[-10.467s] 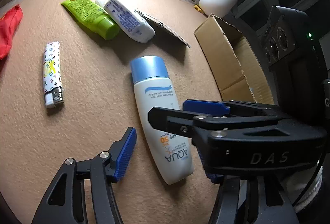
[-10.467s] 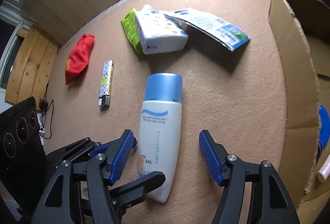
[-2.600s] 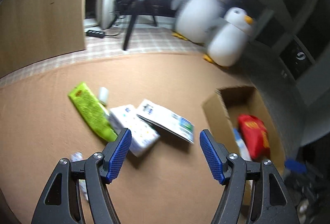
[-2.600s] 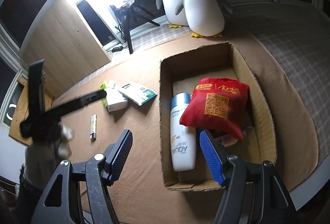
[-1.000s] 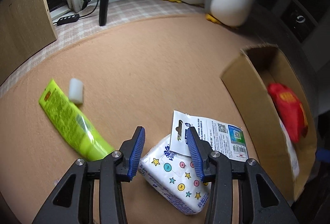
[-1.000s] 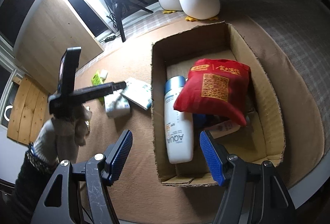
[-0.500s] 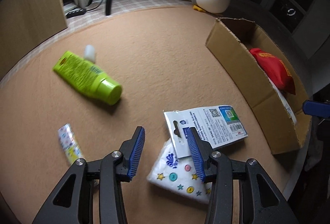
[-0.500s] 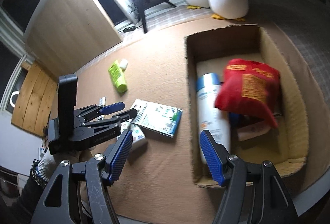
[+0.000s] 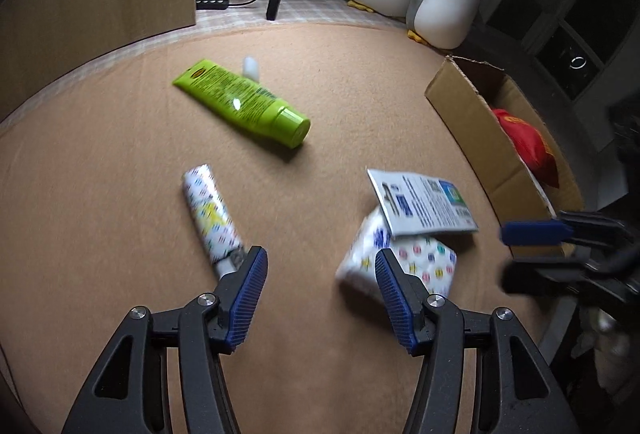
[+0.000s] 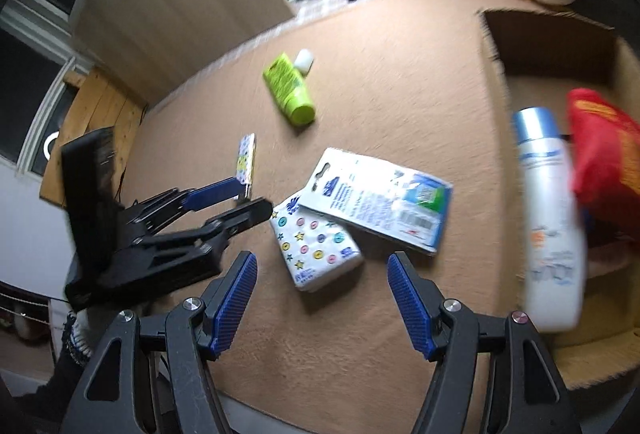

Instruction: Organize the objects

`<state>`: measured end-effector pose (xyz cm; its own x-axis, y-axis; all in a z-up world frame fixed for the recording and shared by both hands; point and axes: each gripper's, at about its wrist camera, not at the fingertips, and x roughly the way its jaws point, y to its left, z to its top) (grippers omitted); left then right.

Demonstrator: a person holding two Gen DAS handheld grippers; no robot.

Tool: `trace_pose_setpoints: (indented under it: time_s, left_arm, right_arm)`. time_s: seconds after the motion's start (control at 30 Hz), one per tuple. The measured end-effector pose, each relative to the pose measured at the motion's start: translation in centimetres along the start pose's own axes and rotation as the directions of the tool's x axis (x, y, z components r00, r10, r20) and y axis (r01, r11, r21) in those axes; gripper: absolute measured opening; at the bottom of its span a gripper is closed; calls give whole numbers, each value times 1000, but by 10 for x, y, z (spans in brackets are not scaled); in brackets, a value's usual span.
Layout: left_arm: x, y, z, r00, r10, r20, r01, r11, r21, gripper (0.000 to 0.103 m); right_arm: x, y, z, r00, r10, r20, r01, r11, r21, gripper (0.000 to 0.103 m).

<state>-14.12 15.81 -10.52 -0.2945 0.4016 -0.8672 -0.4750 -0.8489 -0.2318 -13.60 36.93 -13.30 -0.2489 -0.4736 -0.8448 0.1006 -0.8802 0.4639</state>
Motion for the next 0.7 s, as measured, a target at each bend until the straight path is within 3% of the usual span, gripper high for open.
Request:
trace_pose_setpoints:
  time_s: [0.37, 0.7]
  left_arm:
    - [-16, 9, -30, 999, -51, -4, 51, 997, -57, 60]
    - [-11, 1, -35, 995, -96, -11, 95, 992, -78, 60]
  right_arm:
    - [47, 5, 21, 994, 29, -106, -30, 1000, -7, 64]
    - [70, 13, 44, 994, 20, -108, -24, 999, -36, 64]
